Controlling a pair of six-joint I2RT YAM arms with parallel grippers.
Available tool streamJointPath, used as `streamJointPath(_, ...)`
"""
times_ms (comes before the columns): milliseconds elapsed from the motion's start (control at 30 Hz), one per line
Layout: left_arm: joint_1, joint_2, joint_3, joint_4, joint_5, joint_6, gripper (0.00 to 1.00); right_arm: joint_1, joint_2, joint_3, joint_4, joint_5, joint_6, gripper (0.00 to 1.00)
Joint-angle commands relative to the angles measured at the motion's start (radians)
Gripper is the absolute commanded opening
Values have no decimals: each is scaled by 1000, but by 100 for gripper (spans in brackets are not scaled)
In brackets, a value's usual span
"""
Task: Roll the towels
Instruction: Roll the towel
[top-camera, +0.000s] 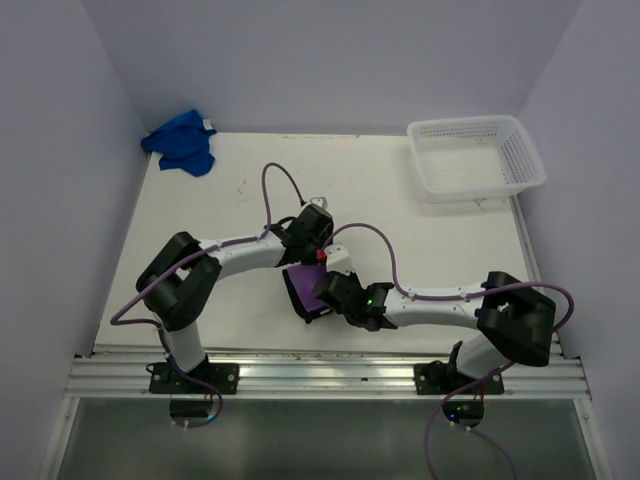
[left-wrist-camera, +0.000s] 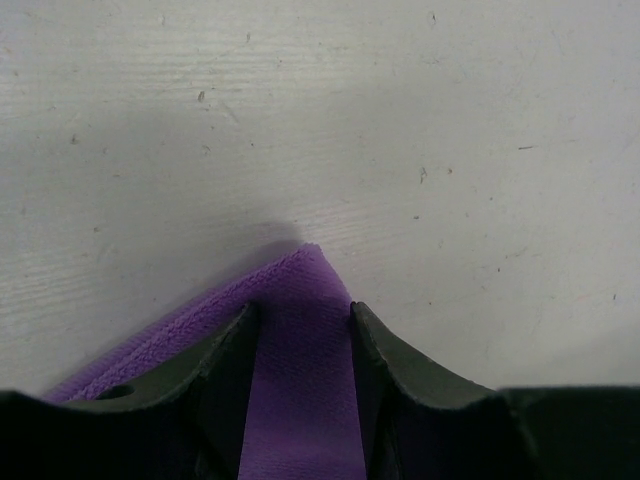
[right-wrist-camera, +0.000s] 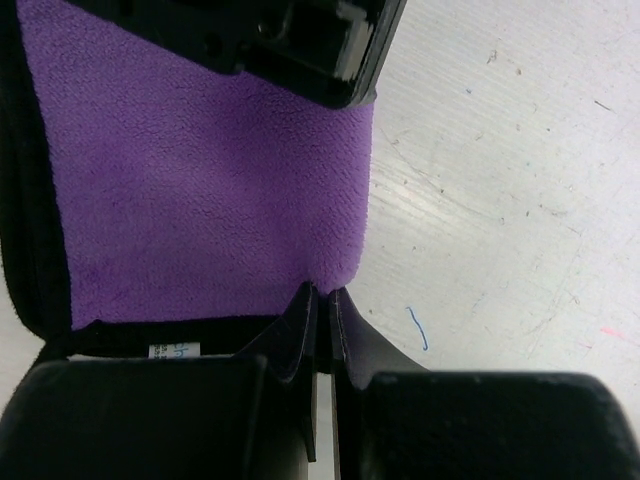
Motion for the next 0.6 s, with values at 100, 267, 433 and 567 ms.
streamJointPath(100,-21,32,64,-30,-45,18,45,11,22,-7,53,50,22,0)
streamJointPath(267,-36,51,99,-66,-74,21,46,16,36,-14,65,48,42,0)
streamJointPath(433,-49,71,124,-93,-103,29,47,19,56,-31,85,48,82,0)
streamJointPath(567,-61,95,135,-130,-131,37,47,25,74,-34,96,51,102,0)
